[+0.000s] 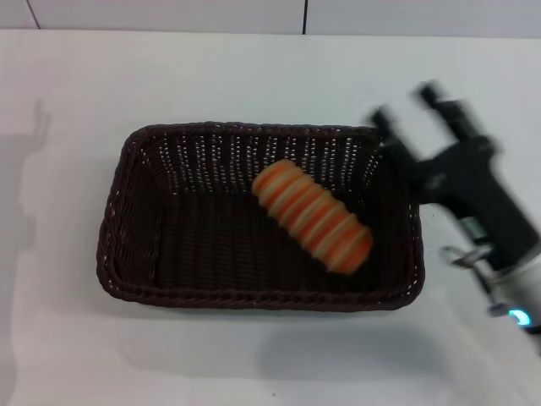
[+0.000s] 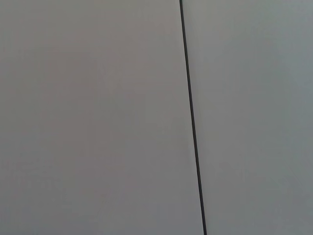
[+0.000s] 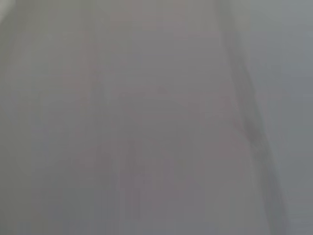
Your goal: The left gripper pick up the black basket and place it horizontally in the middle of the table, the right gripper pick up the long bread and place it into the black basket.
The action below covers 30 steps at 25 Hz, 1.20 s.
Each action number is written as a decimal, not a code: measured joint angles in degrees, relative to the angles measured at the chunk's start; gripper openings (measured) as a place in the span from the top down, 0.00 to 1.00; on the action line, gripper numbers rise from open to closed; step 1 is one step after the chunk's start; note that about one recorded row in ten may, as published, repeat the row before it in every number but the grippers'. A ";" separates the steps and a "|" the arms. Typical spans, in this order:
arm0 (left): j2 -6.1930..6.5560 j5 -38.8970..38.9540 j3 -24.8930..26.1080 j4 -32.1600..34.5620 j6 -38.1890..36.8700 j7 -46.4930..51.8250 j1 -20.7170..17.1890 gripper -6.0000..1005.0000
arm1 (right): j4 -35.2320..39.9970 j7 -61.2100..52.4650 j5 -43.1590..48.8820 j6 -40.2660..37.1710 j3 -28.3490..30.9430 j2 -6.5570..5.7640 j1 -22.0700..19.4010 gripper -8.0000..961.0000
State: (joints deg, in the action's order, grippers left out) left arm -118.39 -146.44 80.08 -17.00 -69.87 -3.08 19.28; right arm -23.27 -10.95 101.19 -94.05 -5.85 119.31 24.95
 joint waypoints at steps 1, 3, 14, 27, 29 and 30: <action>0.00 0.00 0.00 0.25 0.18 0.00 -0.03 0.22 | 0.24 0.95 -0.01 -0.60 2.25 -0.01 -1.42 0.28; 0.00 0.00 0.00 0.25 0.18 0.00 -0.03 0.22 | 1.33 2.83 -0.04 -2.24 8.43 -0.09 -5.36 0.25; -0.19 0.35 0.02 2.73 0.61 0.24 -0.99 0.22 | 7.20 3.62 -3.40 -5.41 32.48 0.37 -19.24 0.22; -0.58 0.26 -1.37 2.96 0.34 2.03 -3.31 0.22 | 7.56 6.67 -4.23 -5.41 32.14 0.40 -20.06 0.22; -0.54 0.32 -1.82 2.89 0.17 2.64 -3.91 0.22 | 7.13 8.64 -4.22 -5.53 32.14 0.43 -20.08 0.22; -0.54 0.32 -1.82 2.89 0.17 2.64 -3.91 0.22 | 7.13 8.64 -4.22 -5.53 32.14 0.43 -20.08 0.22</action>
